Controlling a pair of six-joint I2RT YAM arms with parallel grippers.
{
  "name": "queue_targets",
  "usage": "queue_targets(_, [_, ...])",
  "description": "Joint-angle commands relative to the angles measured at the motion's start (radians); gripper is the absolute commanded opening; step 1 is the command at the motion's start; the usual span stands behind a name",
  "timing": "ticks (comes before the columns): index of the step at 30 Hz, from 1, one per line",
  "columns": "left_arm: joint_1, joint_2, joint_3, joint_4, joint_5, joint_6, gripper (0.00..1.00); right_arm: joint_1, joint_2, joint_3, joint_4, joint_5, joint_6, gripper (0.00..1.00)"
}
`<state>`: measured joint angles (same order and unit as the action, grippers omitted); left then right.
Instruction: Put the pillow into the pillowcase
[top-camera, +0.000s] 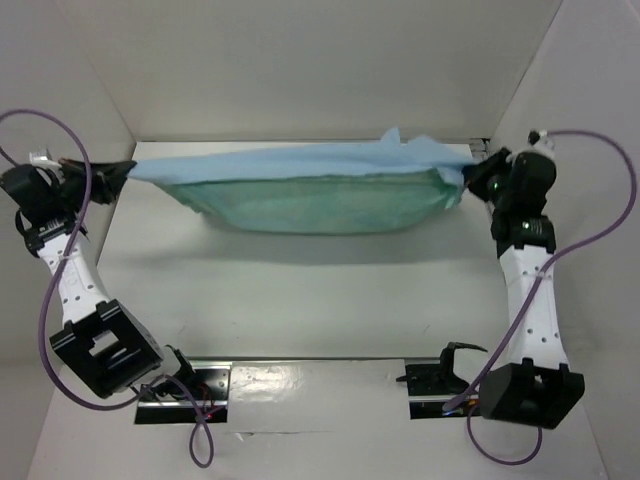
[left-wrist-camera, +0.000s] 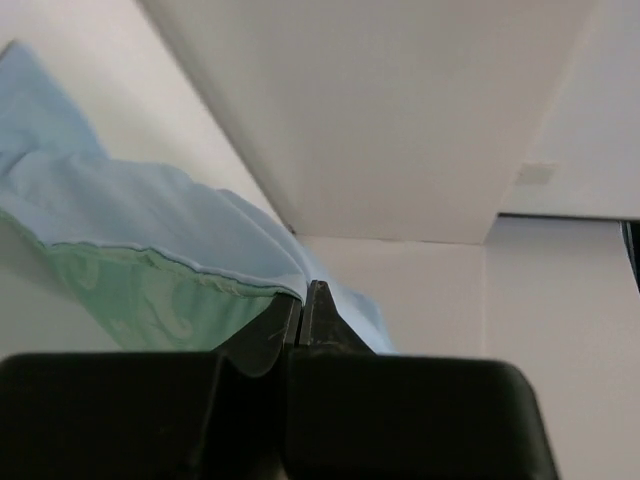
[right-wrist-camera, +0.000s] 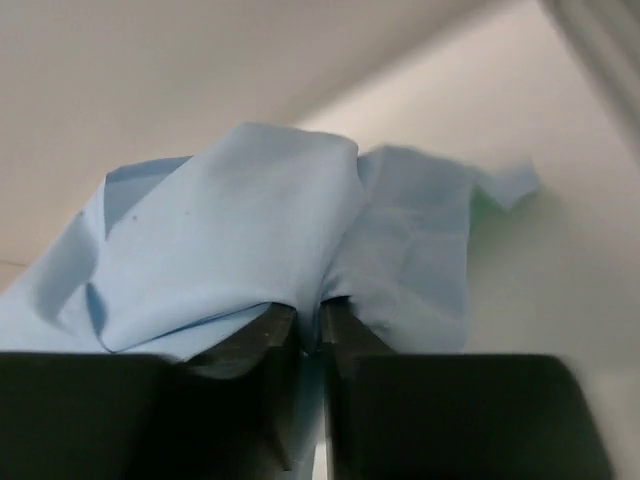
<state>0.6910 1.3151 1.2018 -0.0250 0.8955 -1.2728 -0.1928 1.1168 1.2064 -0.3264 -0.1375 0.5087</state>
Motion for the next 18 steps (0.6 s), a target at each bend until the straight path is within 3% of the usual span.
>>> queue_targets(1, [0.031, -0.034, -0.153, -0.058, -0.059, 0.116, 0.0, -0.053, -0.075, -0.214, -0.078, 0.09, 0.071, 0.52])
queue_targets(2, [0.021, -0.052, -0.188, -0.07, -0.059, 0.134, 0.0, -0.053, -0.122, -0.267, -0.144, 0.102, 0.089, 0.64])
queue_targets(4, [0.007, -0.088, -0.22, -0.194, -0.114, 0.203, 0.04, -0.033, -0.153, -0.283, -0.184, 0.092, 0.134, 0.77])
queue_targets(7, [-0.025, -0.138, -0.208, -0.25, -0.147, 0.216, 0.41, -0.013, -0.164, -0.242, -0.258, 0.101, 0.143, 0.82])
queue_targets(9, [-0.025, -0.148, -0.109, -0.285, -0.167, 0.234, 0.66, -0.002, -0.164, -0.146, -0.302, 0.157, 0.133, 0.82])
queue_targets(11, [-0.025, -0.139, 0.046, -0.379, -0.223, 0.278, 0.75, 0.03, -0.164, -0.073, -0.322, 0.205, 0.111, 0.77])
queue_targets(15, [-0.025, -0.139, 0.241, -0.507, -0.314, 0.329, 0.73, 0.061, -0.201, 0.096, -0.315, 0.289, 0.068, 0.6])
queue_targets(16, [-0.025, -0.139, 0.254, -0.518, -0.314, 0.34, 0.73, 0.061, -0.201, 0.12, -0.315, 0.309, 0.059, 0.5])
queue_targets(18, [-0.053, -0.139, 0.254, -0.503, -0.268, 0.351, 0.71, 0.072, -0.187, 0.165, -0.327, 0.309, 0.019, 0.43])
